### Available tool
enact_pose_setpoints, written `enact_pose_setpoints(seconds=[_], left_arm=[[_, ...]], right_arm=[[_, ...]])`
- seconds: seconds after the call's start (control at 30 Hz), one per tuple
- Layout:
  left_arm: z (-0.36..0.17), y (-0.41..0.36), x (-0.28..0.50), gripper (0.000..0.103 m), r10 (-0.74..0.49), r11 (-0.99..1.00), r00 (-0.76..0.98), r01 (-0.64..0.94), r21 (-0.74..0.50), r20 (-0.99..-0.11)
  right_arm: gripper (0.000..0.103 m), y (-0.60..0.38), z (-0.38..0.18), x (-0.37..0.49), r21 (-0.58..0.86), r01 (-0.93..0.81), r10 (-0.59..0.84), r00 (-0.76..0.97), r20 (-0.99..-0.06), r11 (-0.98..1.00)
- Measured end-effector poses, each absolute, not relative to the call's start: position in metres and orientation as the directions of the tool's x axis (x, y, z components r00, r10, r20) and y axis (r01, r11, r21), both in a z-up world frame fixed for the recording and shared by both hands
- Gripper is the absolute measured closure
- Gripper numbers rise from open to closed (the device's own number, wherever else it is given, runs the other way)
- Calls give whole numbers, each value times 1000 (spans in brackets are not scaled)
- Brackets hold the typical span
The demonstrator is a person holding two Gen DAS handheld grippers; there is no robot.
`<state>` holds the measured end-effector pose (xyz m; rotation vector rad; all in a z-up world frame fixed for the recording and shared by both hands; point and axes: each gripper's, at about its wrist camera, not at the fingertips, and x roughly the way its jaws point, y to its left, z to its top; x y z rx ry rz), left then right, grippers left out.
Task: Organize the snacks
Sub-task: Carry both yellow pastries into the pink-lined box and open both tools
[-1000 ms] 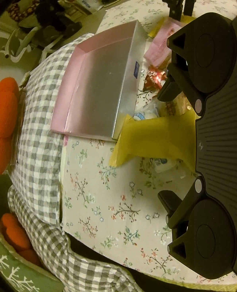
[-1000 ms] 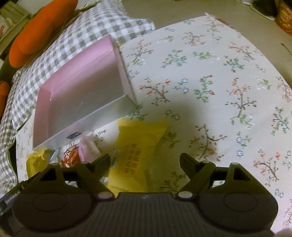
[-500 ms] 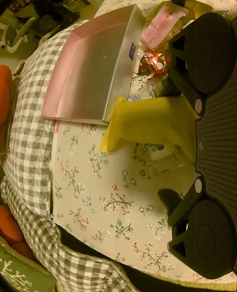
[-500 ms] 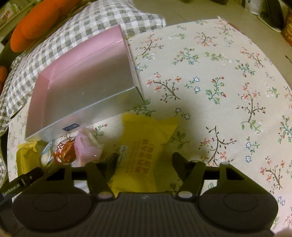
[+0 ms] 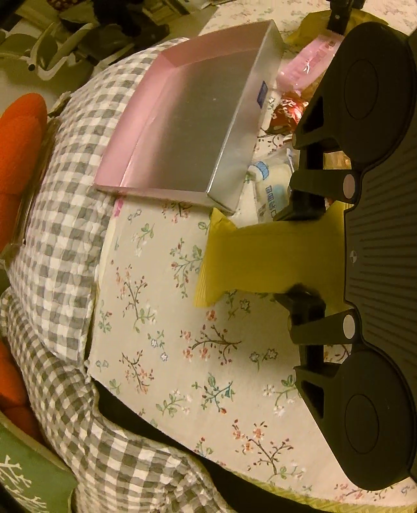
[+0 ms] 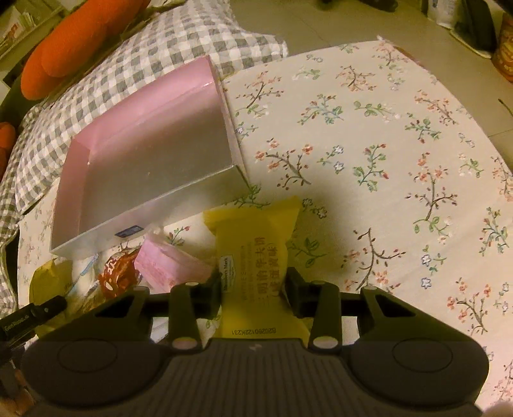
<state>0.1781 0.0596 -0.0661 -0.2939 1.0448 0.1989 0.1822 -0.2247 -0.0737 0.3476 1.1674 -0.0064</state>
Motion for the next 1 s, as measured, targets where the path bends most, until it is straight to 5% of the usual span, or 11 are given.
enact_pose_setpoints(seconds=[0.53,1.0], left_arm=[[-33,89,188,63,-12,914,566,-328,-239,-824],[-21,11,261,63,-131,975,645,-53,-215,-753]], right_arm=[[67,-234,-48,193,241,128,148,497,-855,962],[67,-186,-34,261,196,-86,208,602,-771,977]])
